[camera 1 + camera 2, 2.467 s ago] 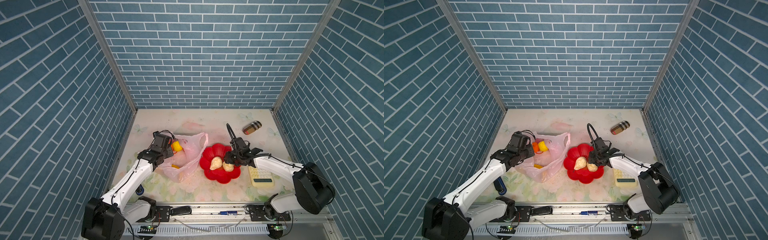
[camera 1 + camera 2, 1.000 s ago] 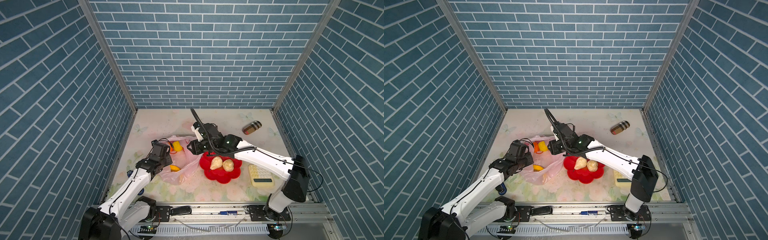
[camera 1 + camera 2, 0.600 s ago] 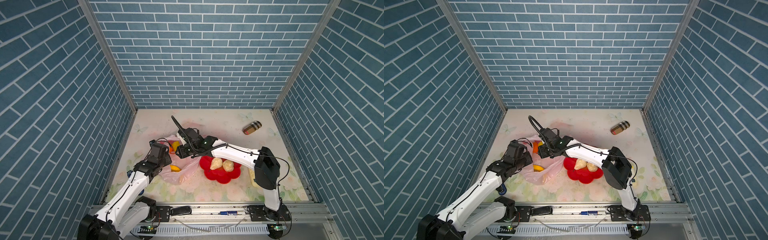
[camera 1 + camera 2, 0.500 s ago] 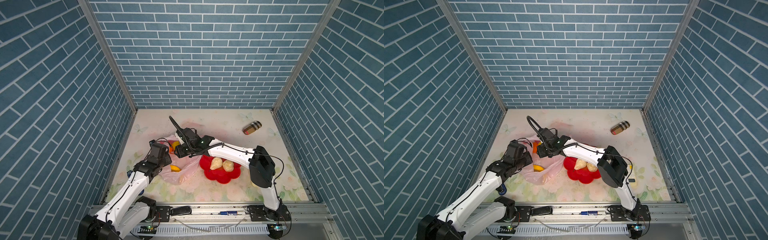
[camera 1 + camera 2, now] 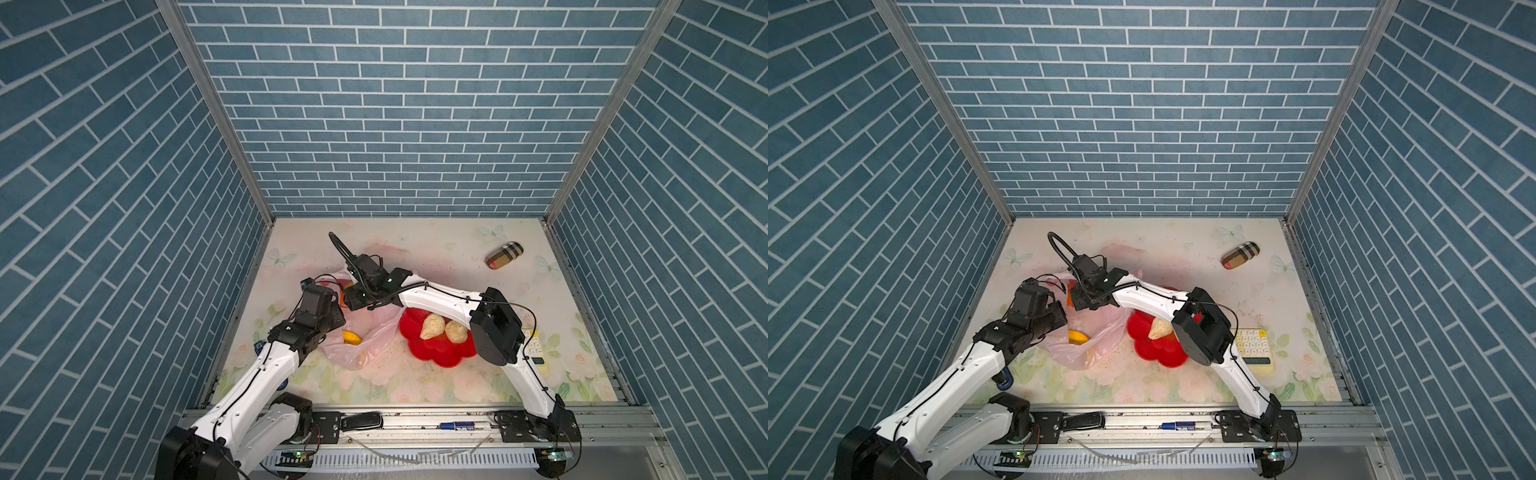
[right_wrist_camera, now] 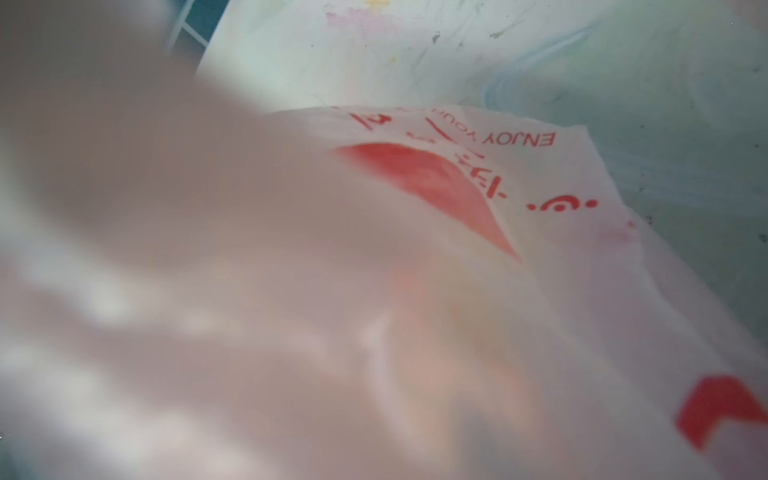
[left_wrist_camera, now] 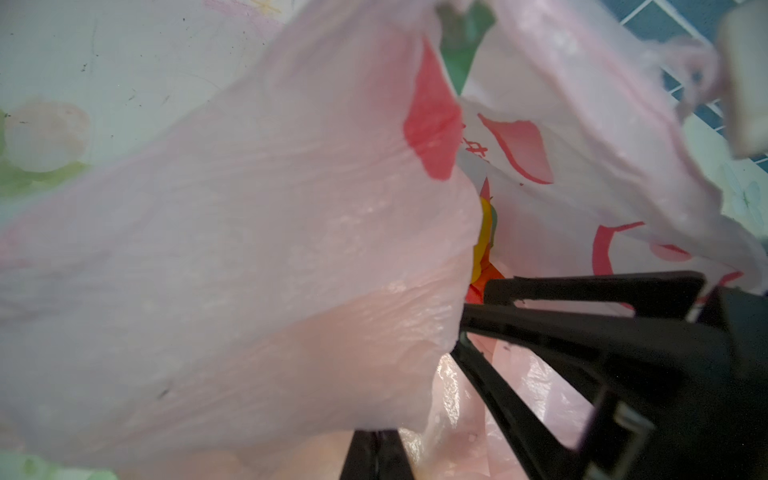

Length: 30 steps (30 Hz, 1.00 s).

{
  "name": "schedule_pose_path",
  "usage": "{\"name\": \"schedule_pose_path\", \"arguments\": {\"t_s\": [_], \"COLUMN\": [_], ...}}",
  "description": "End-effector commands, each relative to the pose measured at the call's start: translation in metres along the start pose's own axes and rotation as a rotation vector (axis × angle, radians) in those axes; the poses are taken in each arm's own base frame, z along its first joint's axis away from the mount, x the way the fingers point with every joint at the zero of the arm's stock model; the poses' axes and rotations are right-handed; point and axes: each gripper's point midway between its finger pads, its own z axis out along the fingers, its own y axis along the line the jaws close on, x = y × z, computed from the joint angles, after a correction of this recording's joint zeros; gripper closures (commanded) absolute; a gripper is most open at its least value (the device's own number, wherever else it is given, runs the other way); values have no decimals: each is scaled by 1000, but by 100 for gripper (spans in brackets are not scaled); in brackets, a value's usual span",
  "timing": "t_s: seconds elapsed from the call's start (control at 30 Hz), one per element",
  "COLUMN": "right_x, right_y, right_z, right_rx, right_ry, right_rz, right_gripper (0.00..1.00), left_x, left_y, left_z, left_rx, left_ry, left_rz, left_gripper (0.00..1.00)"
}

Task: Take the fake fruits out of the plastic bag
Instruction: 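Move the right gripper back over the bag and lower it inside, then close the right gripper on the yellow pepper while the left holds the bag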

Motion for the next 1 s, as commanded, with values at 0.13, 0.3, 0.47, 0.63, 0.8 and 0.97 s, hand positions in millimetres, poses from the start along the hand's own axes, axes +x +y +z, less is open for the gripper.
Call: {"name": "schedule_pose_path", "arguments": {"t_s": [0.13, 0.3, 0.47, 0.63, 0.8, 0.97], "right_x": [-25, -25, -25, -29, -37, -42], "right_y": [-15, -26, -32, -37, -44, -48], "right_z": [6, 9, 13, 15, 17, 24], "right_rx": [35, 73, 85, 106, 128, 134], "right_ry": [-68, -71, -75, -94, -126, -136], "right_rz": [6, 15, 21, 35, 67, 91], "right_gripper": [51, 44, 37, 32, 30, 28], "left_x": [7, 9, 11, 13, 17, 19], "left_y": [1, 1, 1, 3, 2, 1], "left_z": [6, 7, 7, 6, 5, 4], "left_rx": [13, 19, 25, 29, 44, 57], "left_ry": [14, 18, 19, 20, 26, 32], "left_rz": [13, 14, 9, 8, 3, 2], "left_gripper": [93, 93, 93, 93, 93, 94]}}
